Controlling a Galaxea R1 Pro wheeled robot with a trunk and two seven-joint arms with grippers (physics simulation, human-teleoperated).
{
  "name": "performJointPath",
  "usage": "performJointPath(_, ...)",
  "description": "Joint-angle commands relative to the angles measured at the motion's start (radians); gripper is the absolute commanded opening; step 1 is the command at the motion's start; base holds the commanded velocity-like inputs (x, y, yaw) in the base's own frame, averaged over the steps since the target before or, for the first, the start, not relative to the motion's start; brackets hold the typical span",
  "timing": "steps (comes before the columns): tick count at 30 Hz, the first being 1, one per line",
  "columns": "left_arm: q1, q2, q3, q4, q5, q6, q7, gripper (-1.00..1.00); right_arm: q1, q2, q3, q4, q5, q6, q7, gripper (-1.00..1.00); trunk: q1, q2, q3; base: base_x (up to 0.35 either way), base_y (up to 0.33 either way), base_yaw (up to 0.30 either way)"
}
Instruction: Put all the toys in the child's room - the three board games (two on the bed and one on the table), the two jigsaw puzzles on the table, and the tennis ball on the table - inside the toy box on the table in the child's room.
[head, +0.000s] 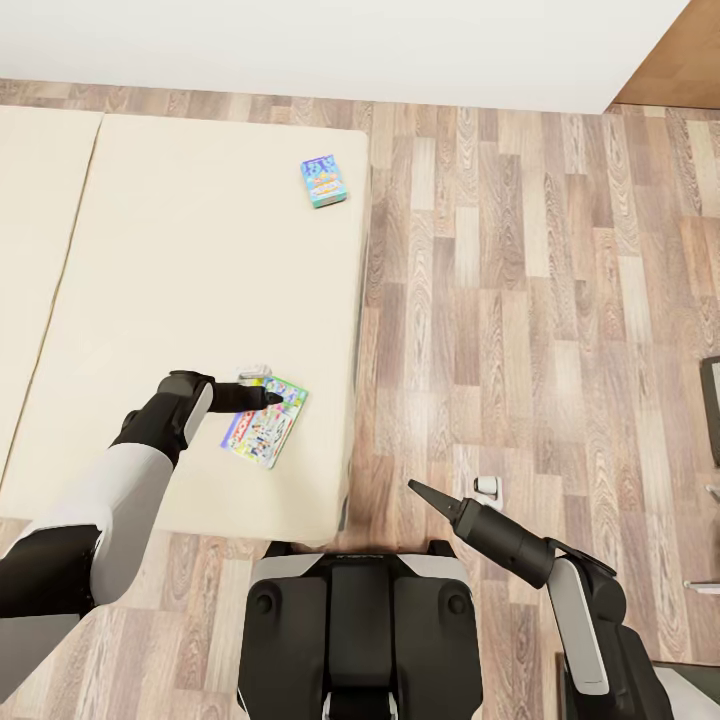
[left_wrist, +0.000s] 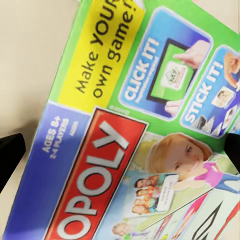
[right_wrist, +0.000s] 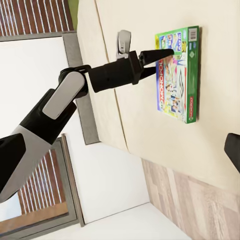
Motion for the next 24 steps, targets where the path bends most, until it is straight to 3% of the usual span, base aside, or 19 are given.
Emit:
performJointPath(1, 0.000, -0.001, 0.005, 0.053, 0.011, 0.009, -0.010, 1.00, 0.000, 0.000, -0.002, 0.000, 0.001, 0.005, 0.003, 1.00, 0.001, -0.001, -0.001, 0.000, -0.003, 0.000)
performJointPath(24, 0.000, -0.001, 0.004, 0.053, 0.011, 0.011, -0.010, 1.00, 0.000, -0.001, -0.002, 0.000, 0.001, 0.005, 0.003, 1.00, 0.001, -0.001, -0.001, -0.009, 0.000, 0.000)
